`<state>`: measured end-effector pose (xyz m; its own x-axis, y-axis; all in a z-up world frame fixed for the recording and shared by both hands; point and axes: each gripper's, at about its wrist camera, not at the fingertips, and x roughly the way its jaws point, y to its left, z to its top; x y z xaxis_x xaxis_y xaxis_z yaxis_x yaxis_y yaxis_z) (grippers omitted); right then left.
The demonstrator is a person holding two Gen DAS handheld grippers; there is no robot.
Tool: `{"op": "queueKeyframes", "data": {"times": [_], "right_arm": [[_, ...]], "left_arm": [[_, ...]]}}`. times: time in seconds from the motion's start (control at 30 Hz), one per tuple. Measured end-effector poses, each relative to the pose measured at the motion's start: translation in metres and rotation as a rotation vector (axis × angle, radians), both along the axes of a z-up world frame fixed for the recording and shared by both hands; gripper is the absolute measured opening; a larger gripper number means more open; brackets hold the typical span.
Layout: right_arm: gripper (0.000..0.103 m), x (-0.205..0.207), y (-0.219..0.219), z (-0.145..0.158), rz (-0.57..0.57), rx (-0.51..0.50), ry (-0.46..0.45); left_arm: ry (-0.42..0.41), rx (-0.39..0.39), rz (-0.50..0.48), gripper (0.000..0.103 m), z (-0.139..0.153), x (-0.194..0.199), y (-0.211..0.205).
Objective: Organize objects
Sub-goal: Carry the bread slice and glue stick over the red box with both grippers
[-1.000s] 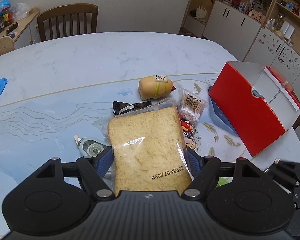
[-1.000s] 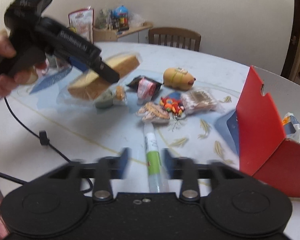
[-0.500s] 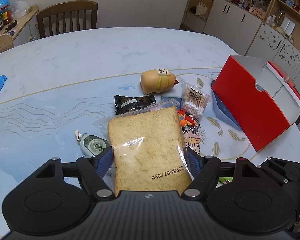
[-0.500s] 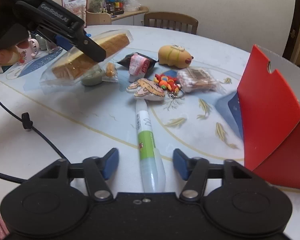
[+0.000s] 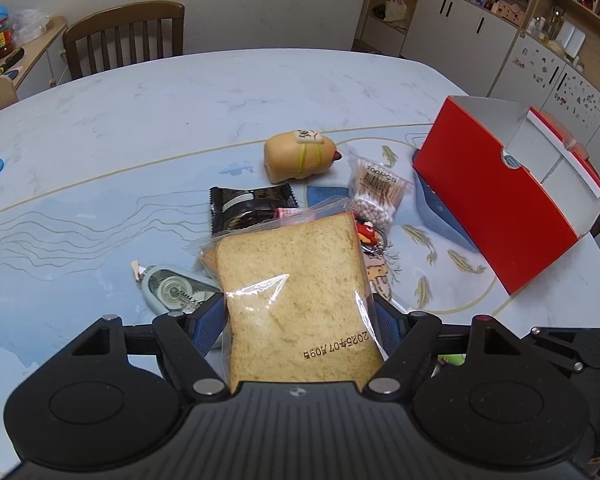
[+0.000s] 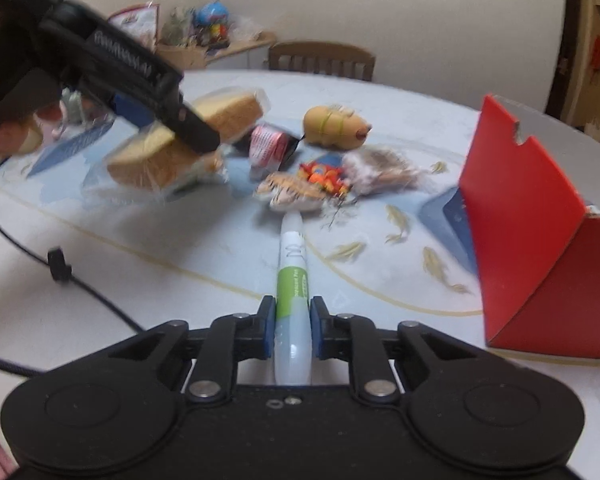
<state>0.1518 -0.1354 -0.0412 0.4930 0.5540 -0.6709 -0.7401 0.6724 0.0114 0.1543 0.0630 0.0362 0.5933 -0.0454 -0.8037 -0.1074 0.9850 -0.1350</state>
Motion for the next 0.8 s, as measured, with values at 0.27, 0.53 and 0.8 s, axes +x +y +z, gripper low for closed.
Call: {"op": "queueKeyframes", "data": {"times": [0.27, 0.53, 0.8], "right_arm": [[0.017, 0.01, -0.03, 0.027, -0.076, 0.112, -0.022], [0.017, 0.017, -0.057, 0.058, -0.127, 0.186, -0.074], [0.017, 0.041, -0.1, 0.104, -0.218, 0.271, -0.144]], "left_arm": [[-0.026, 0.019, -0.042, 0.076, 0.016, 0.0, -0.023], [-0.051, 0.04, -0.094, 0.076, 0.033, 0.007, -0.053], [-0.114, 0.076, -0.16, 0.076, 0.068, 0.028, -0.091]]}}
